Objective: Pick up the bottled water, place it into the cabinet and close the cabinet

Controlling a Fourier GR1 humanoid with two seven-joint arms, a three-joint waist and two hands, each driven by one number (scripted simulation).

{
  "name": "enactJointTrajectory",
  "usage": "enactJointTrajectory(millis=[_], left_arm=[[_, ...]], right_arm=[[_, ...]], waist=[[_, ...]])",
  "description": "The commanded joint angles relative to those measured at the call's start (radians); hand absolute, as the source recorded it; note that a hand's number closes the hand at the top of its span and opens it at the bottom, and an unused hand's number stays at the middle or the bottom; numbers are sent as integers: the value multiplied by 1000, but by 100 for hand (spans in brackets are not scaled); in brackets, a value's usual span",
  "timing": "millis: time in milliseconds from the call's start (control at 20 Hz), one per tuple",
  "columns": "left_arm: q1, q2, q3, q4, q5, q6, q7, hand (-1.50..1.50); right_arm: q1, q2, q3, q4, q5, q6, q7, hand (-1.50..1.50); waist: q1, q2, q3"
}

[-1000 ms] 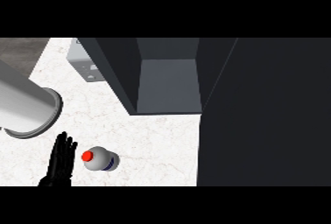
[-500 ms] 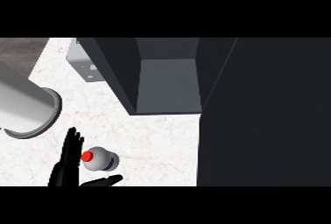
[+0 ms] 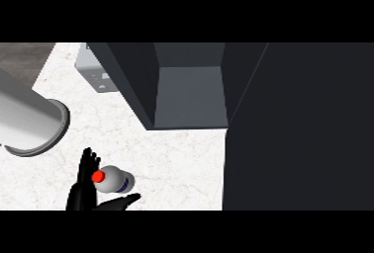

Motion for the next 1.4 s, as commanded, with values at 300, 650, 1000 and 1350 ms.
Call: enactJointTrajectory(millis=[300, 650, 1000, 1350], left_arm=[[-51, -48, 29, 218, 75, -238, -183, -150], [-131, -92, 92, 368, 147, -381, -291, 150], [-156, -62, 117, 419, 151, -478, -349, 150], [-189, -37, 133, 328, 150, -452, -330, 150]], right_arm=[[100, -11, -23, -215, -183, -38, 50, -150], [59, -78, -83, -193, -214, -74, 48, -150], [110, -54, -86, -183, -204, -29, 15, -150], [142, -71, -124, -207, -215, -11, -7, -150]], waist=[[3, 0, 0], [11, 3, -1], [9, 1, 1], [6, -1, 1]])
